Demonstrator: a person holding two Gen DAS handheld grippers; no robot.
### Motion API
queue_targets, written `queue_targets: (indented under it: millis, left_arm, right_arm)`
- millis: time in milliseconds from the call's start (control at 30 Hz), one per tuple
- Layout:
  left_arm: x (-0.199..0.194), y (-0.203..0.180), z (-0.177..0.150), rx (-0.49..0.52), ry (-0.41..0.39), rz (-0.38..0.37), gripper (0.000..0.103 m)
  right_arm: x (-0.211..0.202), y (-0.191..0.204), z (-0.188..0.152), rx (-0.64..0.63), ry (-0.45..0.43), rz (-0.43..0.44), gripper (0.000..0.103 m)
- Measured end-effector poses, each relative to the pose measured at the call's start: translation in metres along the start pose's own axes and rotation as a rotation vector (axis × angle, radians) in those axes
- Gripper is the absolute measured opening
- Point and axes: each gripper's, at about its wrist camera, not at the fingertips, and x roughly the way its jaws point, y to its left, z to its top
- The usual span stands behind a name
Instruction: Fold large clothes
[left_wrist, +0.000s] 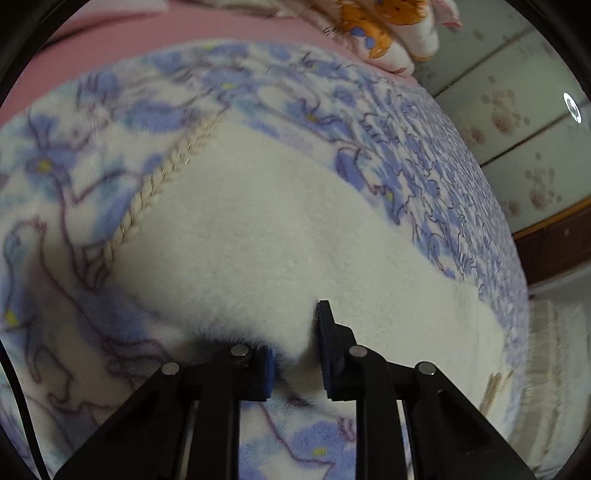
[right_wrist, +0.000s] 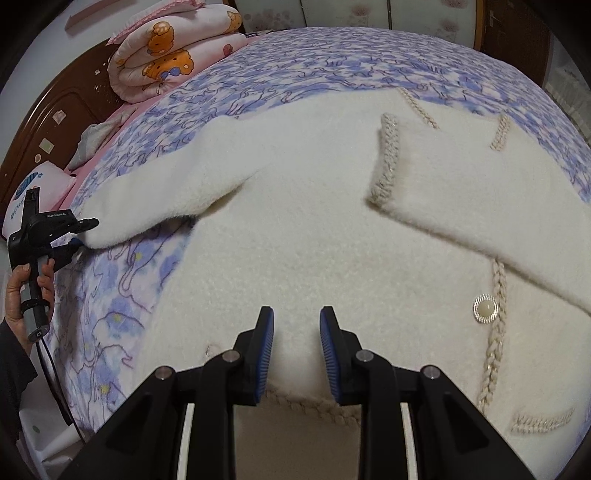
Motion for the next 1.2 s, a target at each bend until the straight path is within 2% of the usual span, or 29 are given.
queue_targets:
  millis: [67,200,300,433,567,633,733,800,867,900,933,967,1133,1200]
  left_arm:
    - [-0.008,-0.02,-0.006,0.092,-0.055,0.059,0.013]
    - [-0.024,-0.051,-0.018,0.227,-0.123,0.129,0.012]
    - [-0.046,-0.083,-0.036,0.293,-0.162,0.117,0.011]
    - [-0.065,-0.166,-0.077,0.454,-0.175,0.03,0.01]
    - [-0.088,-0.26,-0.145,0.682,-0.181,-0.119,0.01]
    - [-0.09,-0.292,-0.181,0.759,-0.161,-0.191,0.01]
    - [-0.079,-0.327,-0.236,0.863,-0.091,-0.278,0.01]
    - [-0.061,-0.337,-0.268,0.902,-0.003,-0.31,0.015]
    - [-0.041,-0.339,-0.291,0.915,0.088,-0.308,0.036]
    - [-0.034,-0.338,-0.3,0.918,0.114,-0.296,0.042]
    - [-0.028,-0.335,-0.308,0.92,0.136,-0.282,0.053]
    - [-0.027,-0.333,-0.313,0.922,0.146,-0.277,0.058]
    - [-0.035,-0.324,-0.32,0.943,0.16,-0.265,0.058]
    - [-0.045,-0.317,-0.318,0.933,0.145,-0.271,0.062]
  right_arm:
    - [-0.004,-0.012,-0.008,0.032,0.001,0.009,0.026]
    - [-0.013,-0.041,-0.022,0.097,0.002,0.013,0.026]
    - [-0.024,-0.067,-0.031,0.141,-0.006,0.008,0.026]
    - [-0.045,-0.105,-0.043,0.221,-0.049,0.0,0.026]
    - [-0.064,-0.134,-0.055,0.282,-0.098,-0.014,0.026]
    - [-0.069,-0.146,-0.062,0.309,-0.113,-0.016,0.026]
    - [-0.073,-0.165,-0.073,0.342,-0.117,-0.027,0.026]
    - [-0.074,-0.174,-0.079,0.35,-0.114,-0.039,0.026]
    - [-0.076,-0.183,-0.085,0.353,-0.114,-0.053,0.026]
    - [-0.077,-0.187,-0.088,0.354,-0.114,-0.055,0.026]
    - [-0.078,-0.19,-0.09,0.356,-0.117,-0.055,0.026]
    - [-0.08,-0.193,-0.092,0.356,-0.122,-0.053,0.026]
    - [-0.083,-0.198,-0.094,0.357,-0.142,-0.033,0.026]
    - [-0.082,-0.195,-0.092,0.348,-0.146,-0.02,0.026]
